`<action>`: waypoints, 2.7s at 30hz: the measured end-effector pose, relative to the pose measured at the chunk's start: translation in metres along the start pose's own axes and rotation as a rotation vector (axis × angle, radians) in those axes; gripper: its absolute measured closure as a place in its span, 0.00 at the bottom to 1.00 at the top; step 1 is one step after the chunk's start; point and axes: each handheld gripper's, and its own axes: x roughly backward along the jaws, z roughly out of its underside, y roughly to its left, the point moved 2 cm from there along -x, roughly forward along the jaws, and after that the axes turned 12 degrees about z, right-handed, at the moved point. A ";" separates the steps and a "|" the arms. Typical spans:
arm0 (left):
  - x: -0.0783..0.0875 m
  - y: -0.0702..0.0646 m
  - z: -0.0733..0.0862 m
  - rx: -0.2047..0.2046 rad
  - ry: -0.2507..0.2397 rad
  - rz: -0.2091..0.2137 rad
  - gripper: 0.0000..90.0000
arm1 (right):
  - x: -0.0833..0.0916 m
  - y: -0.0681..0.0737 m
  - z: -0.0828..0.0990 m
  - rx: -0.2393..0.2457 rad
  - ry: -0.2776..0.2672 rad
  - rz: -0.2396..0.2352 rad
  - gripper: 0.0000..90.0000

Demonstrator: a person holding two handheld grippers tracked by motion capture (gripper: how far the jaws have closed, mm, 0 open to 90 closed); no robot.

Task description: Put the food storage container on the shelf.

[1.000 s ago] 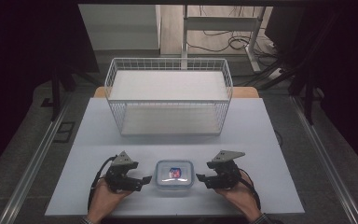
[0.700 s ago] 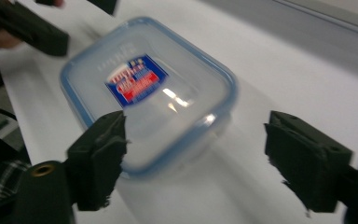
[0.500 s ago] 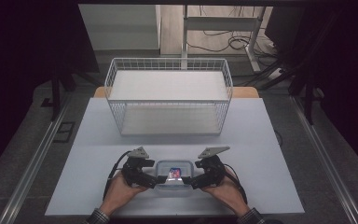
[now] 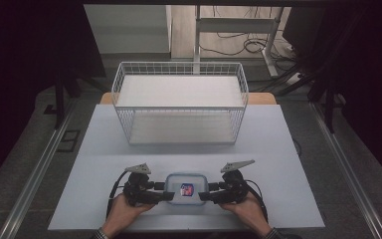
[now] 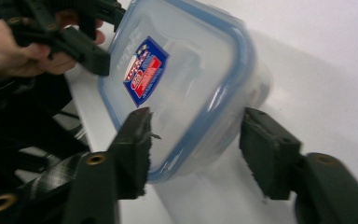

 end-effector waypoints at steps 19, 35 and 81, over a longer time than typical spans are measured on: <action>0.007 0.009 0.007 0.038 -0.057 0.110 0.63 | 0.003 -0.009 0.004 -0.109 -0.023 -0.088 0.60; 0.010 0.013 0.002 0.071 -0.098 0.105 0.64 | 0.005 -0.008 0.002 -0.178 -0.055 -0.103 0.66; 0.078 -0.013 -0.143 -0.055 -0.220 -0.020 0.64 | 0.062 -0.023 -0.149 -0.105 -0.259 -0.082 0.65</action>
